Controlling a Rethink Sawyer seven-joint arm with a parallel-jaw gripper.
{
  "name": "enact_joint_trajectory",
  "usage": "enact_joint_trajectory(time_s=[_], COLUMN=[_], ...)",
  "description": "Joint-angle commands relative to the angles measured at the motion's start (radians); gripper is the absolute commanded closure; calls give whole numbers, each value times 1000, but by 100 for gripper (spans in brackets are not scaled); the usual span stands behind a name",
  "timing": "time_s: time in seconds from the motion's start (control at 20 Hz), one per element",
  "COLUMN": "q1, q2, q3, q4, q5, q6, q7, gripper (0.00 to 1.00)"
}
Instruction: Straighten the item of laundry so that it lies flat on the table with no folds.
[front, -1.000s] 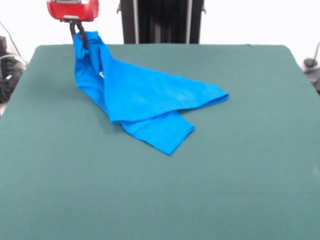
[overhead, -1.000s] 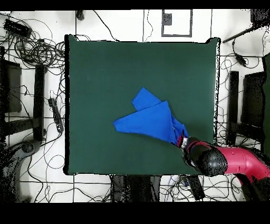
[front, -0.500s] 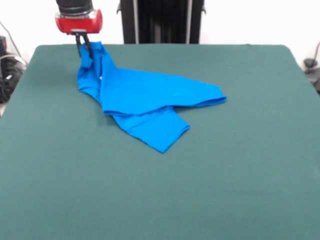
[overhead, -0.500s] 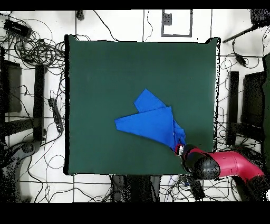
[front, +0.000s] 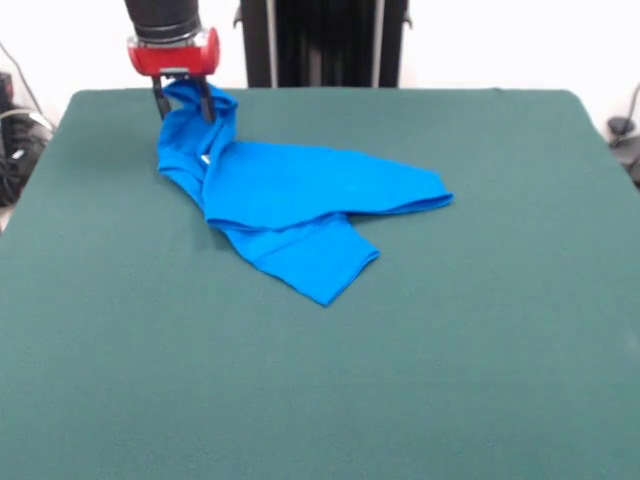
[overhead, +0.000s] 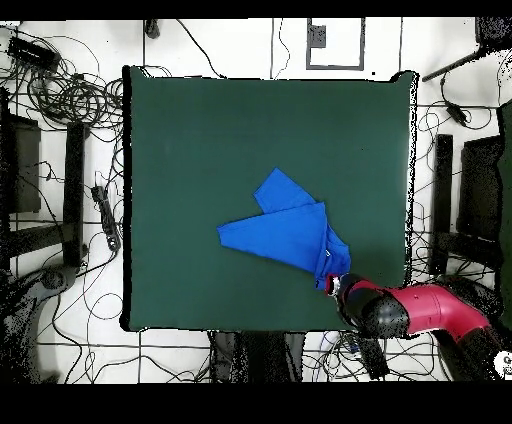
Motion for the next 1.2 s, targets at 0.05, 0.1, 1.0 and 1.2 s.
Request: enact_joint_trajectory(time_s=[0.05,0.1,1.0,1.2], q1=[66,61,110,107], q2=[-26,-21,-237,-301], q3=[60,67,172,196], q4=[-27,-25,-17,-24], q5=[-17,-3,296,346], q6=[27,35,297,369], q7=[-172,-180,-254,-282], gripper=[0,0,0,0])
